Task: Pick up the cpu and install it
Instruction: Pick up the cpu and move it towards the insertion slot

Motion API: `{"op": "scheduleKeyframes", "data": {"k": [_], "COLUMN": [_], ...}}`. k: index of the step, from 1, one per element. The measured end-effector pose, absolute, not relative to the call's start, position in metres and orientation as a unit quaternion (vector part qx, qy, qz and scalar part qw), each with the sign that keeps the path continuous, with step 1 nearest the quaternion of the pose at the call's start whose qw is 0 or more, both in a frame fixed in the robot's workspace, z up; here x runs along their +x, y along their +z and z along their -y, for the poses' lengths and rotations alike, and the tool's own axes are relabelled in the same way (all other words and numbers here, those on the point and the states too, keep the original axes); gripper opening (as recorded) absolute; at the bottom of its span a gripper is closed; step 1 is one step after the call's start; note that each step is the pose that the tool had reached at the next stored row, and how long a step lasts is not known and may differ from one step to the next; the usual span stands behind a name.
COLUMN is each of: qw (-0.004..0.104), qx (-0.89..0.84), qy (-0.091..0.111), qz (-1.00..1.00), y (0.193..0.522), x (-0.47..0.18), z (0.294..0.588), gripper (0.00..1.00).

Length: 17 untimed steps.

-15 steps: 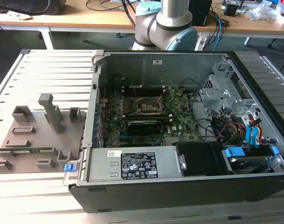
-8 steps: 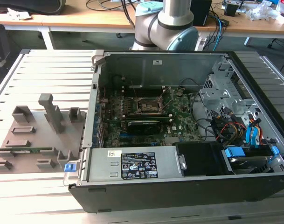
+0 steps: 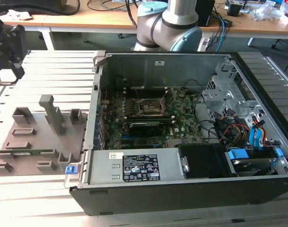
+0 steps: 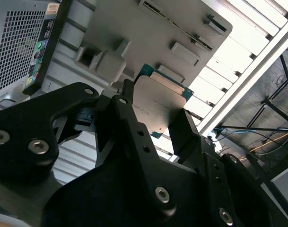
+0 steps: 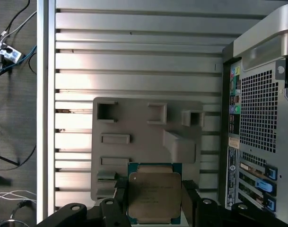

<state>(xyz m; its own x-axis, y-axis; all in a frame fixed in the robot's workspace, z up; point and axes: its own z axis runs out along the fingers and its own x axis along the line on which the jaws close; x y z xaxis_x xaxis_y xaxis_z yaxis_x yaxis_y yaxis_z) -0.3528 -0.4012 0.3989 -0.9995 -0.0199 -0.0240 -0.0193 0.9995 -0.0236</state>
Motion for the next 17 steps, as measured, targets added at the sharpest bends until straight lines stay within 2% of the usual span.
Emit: {"op": "scheduleKeyframes", "data": {"k": [17], "qw": [0.012], "qx": [-0.010], "qy": [-0.012], "qz": [-1.000], "y": [0.399], "x": [-0.265], "z": [0.401], "gripper": [0.54]}}
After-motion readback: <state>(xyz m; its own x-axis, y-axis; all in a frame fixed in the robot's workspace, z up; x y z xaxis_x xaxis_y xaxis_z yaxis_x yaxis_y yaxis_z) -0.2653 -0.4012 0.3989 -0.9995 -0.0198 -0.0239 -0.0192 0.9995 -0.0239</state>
